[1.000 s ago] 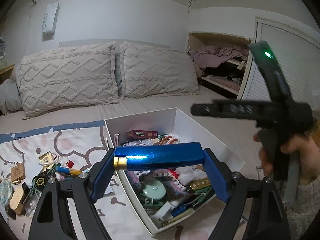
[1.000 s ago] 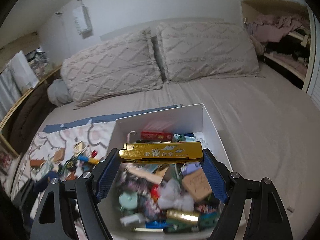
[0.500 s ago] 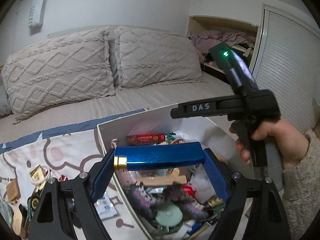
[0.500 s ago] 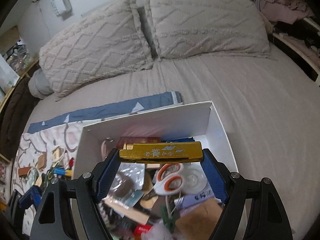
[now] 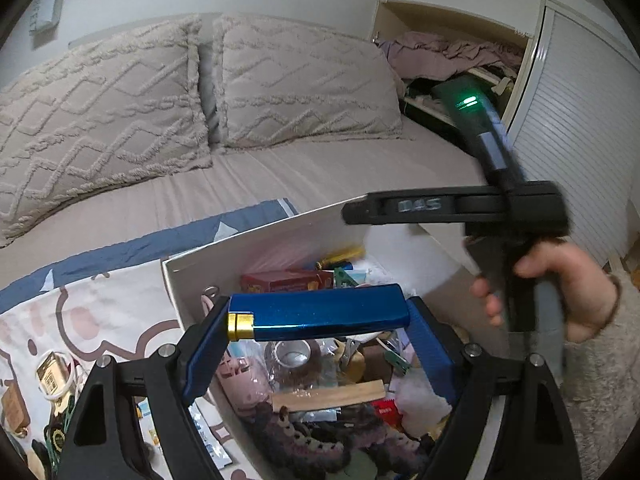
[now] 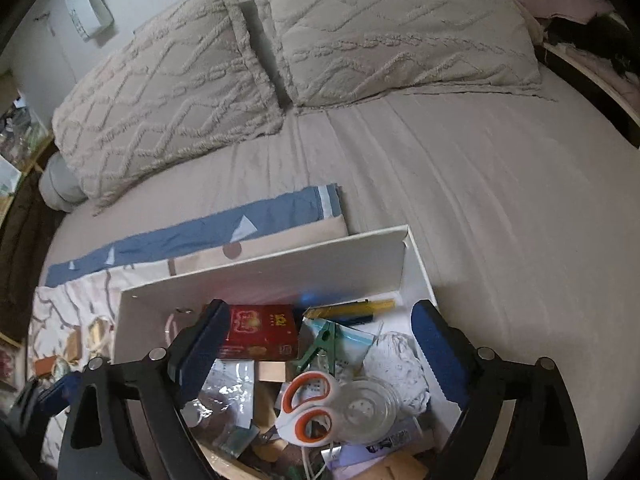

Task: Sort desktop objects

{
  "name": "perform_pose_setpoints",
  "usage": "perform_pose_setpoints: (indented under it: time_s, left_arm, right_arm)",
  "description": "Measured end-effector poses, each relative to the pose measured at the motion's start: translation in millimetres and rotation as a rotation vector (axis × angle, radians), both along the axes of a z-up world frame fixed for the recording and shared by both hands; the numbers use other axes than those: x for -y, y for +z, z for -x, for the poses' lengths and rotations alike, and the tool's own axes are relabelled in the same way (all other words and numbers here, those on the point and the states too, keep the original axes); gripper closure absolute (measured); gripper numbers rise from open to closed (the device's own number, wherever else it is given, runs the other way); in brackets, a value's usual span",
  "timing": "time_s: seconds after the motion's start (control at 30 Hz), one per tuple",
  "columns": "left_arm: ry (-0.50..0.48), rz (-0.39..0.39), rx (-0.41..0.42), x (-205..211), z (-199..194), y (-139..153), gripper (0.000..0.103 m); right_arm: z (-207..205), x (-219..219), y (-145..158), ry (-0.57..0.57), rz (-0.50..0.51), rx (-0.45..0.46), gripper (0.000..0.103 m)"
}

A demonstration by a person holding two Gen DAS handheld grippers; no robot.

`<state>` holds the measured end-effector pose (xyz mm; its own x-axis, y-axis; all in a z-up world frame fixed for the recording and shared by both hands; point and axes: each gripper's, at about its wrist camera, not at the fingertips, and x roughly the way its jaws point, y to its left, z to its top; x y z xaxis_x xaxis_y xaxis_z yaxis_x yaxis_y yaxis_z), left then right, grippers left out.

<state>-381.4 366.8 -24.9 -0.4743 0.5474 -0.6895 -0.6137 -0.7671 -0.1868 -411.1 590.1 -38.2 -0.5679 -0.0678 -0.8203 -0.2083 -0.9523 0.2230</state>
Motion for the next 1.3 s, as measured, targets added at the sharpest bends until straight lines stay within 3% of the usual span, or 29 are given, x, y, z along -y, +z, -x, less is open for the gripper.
perform_pose_setpoints:
  time_s: [0.2,0.4,0.53,0.67,0.87,0.97,1.03,1.07,1.3]
  left_arm:
    - [-0.039,-0.004,0.05,-26,16,0,0.018]
    - [-0.087,0.044,0.033,-62,30,6,0.018]
    - [-0.108,0.068,0.076,-85,42,1,0.018]
    - [-0.123,0.088,0.137,-106,52,-6,0.018]
    - [-0.137,0.146,0.161,-128,60,-16,0.018]
    - [-0.155,0.154,0.166,-132,57,-21,0.016]
    - [-0.159,0.152,0.146,-132,54,-20,0.002]
    - [-0.161,0.152,0.132,-133,52,-19,0.0]
    - [-0.162,0.145,0.083,-119,43,-4,0.0]
  right_arm:
    - [-39,-19,23,-0.002,0.034,-0.052,0.011]
    - [-83,-43,35,-0.041,0.046,-0.068,0.011]
    - [-105,-51,36,-0.059,0.09,-0.077,0.011]
    - [-116,-49,35,-0.055,0.127,-0.079,0.011]
    - [-129,-40,36,-0.032,0.145,-0.097,0.011]
    - [-132,-37,38,-0.026,0.147,-0.106,0.011]
    - [-134,-35,41,-0.029,0.15,-0.118,0.011]
    - [-136,-34,43,-0.03,0.15,-0.125,0.011]
    - [-144,-26,53,-0.044,0.138,-0.171,0.011]
